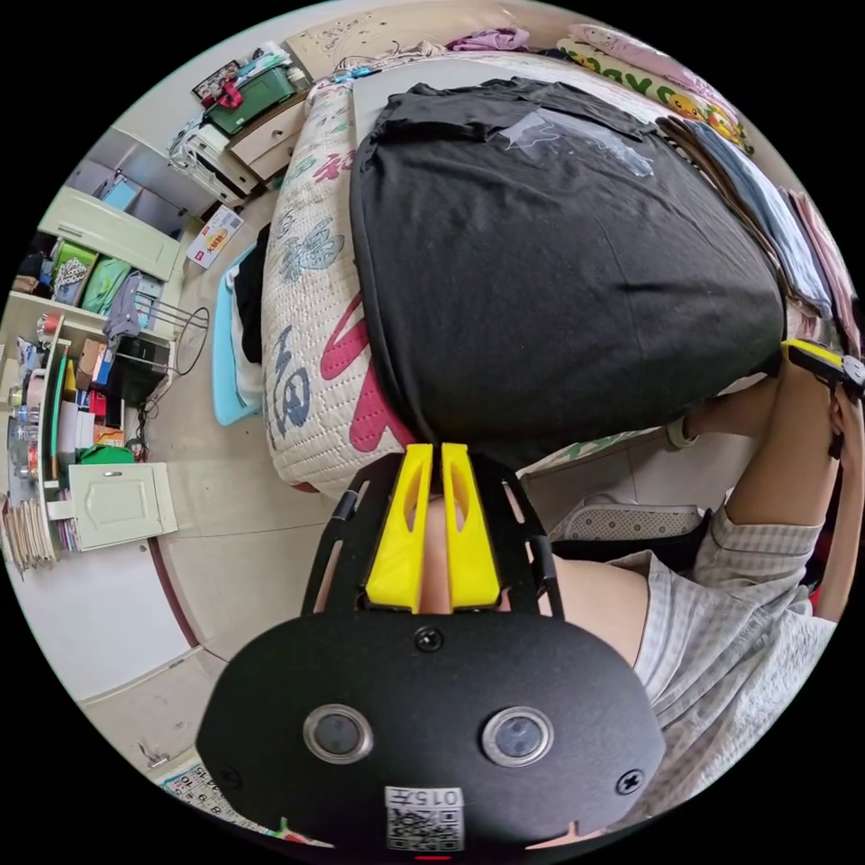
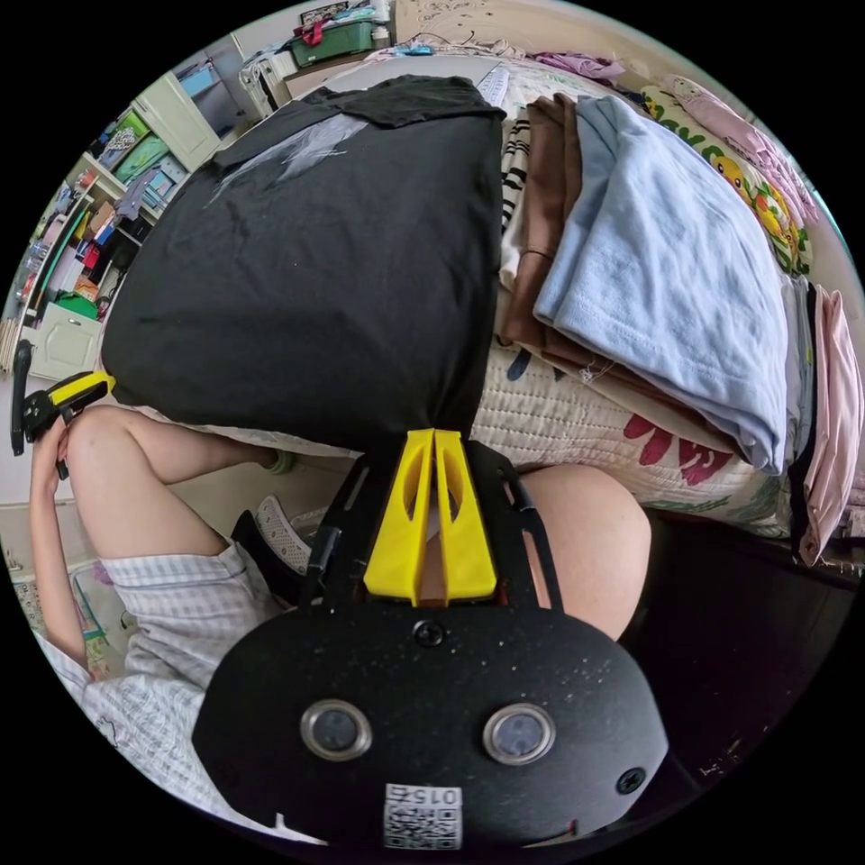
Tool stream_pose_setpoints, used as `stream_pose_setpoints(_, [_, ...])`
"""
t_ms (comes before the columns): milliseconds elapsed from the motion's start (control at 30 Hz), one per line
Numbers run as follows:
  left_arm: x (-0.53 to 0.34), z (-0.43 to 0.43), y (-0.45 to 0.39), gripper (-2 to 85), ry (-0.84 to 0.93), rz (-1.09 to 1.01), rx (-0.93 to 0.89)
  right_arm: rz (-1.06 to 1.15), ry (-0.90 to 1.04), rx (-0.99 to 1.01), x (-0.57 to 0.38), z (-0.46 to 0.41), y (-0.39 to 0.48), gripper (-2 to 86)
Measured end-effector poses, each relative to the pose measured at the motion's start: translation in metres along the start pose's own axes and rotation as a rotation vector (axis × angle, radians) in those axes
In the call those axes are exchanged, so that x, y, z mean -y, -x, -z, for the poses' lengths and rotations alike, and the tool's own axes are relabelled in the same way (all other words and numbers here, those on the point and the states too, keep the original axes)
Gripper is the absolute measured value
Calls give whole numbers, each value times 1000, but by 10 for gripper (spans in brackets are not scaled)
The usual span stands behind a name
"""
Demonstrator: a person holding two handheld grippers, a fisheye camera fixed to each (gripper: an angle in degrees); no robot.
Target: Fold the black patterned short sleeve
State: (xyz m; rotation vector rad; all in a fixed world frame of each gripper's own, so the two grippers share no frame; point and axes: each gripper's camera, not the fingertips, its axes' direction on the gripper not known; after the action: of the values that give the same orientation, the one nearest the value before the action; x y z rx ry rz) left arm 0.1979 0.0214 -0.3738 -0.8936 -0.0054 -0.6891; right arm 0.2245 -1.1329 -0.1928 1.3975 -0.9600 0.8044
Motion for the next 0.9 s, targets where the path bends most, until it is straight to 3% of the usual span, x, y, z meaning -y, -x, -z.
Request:
stream_pose_setpoints(500, [4,-8,40,7,-38,44,-144,-1,-58,2,-86,-23,102,-4])
stream_pose_setpoints(700, [10,-12,56,8,-44,48,-192,110,-317,121,-133,113,148,-5])
stream_pose_setpoints(900, [18,-14,68,9,-53,58,-216,305,-537,58,-137,346,264,-5])
